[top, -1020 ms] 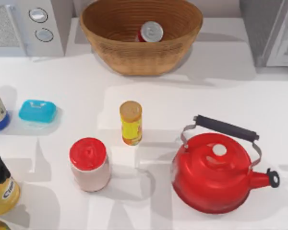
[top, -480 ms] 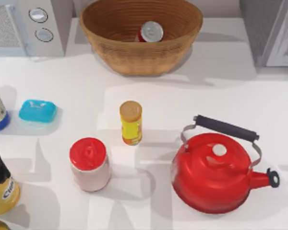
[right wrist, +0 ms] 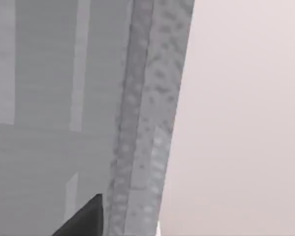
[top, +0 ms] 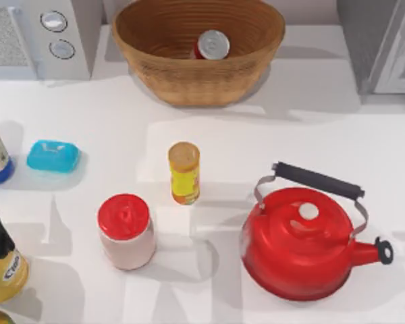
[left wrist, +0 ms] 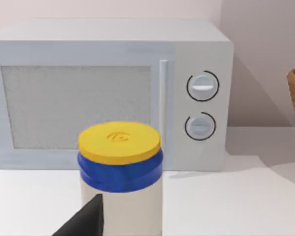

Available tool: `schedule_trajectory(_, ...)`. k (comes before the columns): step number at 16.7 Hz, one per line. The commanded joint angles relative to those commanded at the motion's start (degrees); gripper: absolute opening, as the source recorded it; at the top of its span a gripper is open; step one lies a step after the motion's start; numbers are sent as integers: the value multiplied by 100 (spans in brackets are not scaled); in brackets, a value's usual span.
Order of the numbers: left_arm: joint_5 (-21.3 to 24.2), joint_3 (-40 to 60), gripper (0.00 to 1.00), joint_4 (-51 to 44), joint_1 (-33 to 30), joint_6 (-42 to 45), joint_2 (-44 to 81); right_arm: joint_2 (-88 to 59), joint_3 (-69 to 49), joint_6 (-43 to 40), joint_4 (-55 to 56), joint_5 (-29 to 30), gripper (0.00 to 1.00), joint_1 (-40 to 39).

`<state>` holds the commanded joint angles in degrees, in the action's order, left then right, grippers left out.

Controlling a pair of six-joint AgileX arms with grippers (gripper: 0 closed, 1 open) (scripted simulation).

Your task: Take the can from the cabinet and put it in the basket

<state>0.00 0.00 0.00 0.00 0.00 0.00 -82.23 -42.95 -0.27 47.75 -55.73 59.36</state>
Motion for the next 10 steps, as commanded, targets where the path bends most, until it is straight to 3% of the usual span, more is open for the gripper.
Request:
schedule_trajectory(6,0,0,100,0,0,0,0,533,-3381,-20,-3425,-5,100,-69)
schedule_trajectory(10,0,0,100,0,0,0,0,588,-4993,63,-5409,-135,100,4)
